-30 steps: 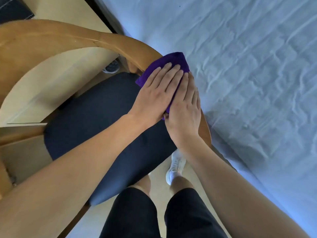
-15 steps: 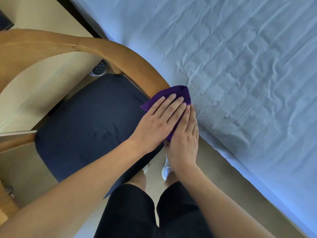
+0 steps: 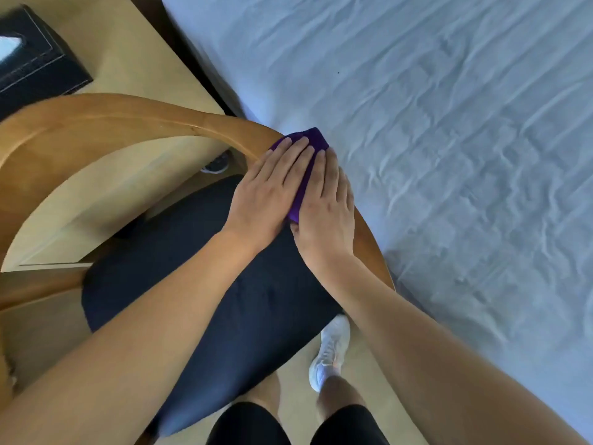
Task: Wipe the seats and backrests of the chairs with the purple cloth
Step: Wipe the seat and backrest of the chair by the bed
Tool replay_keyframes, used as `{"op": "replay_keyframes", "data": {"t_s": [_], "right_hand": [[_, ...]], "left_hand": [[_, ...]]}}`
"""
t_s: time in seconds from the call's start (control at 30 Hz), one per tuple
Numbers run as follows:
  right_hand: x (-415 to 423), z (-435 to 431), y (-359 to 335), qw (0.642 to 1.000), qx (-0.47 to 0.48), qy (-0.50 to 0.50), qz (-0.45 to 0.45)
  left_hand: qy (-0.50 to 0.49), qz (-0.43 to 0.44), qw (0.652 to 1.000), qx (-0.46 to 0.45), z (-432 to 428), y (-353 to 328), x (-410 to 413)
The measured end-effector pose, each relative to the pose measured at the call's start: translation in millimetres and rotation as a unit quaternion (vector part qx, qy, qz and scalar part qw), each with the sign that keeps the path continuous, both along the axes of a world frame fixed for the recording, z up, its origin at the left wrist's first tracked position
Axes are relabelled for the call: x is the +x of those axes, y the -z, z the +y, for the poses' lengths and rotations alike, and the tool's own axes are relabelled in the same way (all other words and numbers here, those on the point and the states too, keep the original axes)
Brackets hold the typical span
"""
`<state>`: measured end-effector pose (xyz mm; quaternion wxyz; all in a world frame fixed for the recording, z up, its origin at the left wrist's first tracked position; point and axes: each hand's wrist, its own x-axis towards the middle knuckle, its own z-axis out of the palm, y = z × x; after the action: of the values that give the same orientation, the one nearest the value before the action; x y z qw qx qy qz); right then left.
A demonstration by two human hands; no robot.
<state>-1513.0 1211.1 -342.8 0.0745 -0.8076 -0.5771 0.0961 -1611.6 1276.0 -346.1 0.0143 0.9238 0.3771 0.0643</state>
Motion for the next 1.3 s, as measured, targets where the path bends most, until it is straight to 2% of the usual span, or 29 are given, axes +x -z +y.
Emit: {"op": "replay_keyframes", "data": {"t_s": [0.37, 0.53, 0.73, 0.9, 1.1, 1.2, 1.3], "right_hand": [[-51, 126, 10, 0.988, 0.022, -0.149, -0.020], [-83, 158, 18, 0.984, 0.039, -0.172, -0.012], [-125, 174, 12, 0.975, 0.122, -0.178, 0.057], [-178, 191, -6, 0.948, 0.178, -0.252, 0.073], [-247, 197, -24, 0.900, 0.169, -0.401, 0.039], [-266, 190, -28, 0.897, 0.148, -0.416, 0.028], [-267, 187, -39, 0.905, 0.111, -0.406, 0.065]], "left_hand": [[-0.192, 0.027, 0.981, 0.007, 92, 16, -58], [-0.222, 0.045, 0.972, 0.055, 110, 12, -91], [-0.248, 0.043, 0.962, 0.107, 119, -5, -137], [-0.313, 0.012, 0.943, 0.112, 116, -23, -200], [-0.447, -0.090, 0.889, 0.032, 82, -24, -262], [-0.444, -0.146, 0.884, -0.034, 72, -29, -279], [-0.401, -0.242, 0.875, -0.122, 71, -44, -290]]}}
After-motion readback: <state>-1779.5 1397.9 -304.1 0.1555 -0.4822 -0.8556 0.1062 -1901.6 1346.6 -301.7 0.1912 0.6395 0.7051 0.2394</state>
